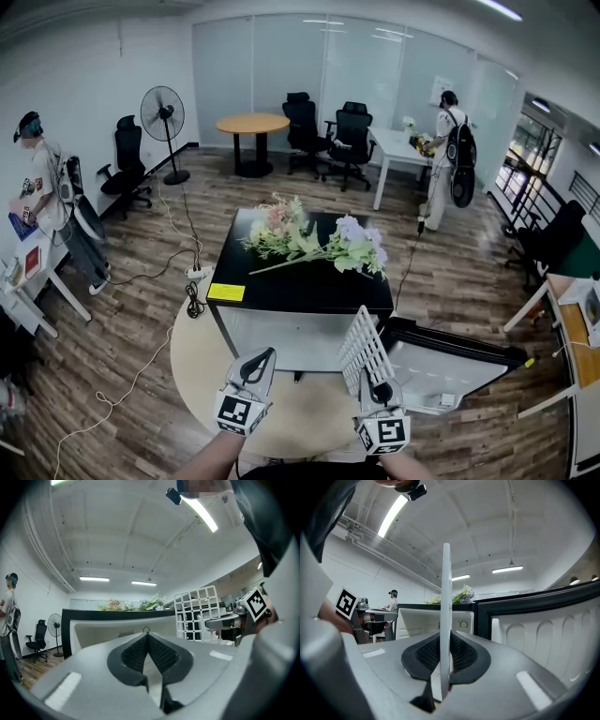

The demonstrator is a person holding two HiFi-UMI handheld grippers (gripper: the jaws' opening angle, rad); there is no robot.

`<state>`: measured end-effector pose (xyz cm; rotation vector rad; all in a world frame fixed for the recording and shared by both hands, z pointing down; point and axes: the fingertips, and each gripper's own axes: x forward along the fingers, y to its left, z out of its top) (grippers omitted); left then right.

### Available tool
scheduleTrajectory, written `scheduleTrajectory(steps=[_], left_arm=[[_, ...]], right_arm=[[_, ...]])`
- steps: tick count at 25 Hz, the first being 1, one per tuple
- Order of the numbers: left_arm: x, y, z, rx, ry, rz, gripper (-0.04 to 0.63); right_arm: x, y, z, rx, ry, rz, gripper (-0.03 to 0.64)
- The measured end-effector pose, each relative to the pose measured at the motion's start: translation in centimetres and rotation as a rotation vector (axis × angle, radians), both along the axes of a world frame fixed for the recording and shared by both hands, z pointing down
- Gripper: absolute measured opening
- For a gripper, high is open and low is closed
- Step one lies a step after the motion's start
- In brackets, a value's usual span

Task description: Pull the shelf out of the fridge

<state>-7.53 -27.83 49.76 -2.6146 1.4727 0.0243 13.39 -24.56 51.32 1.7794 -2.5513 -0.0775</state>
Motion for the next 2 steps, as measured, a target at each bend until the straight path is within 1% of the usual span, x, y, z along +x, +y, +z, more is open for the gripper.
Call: scheduleTrajectory(steps=[2], left_arm=[[0.00,-0.14,-0.10,0.001,0.002,-0.003,0.000]], right_arm=[[0.10,-0.10,-0.13,0.006,0.002,0.003,0.037]])
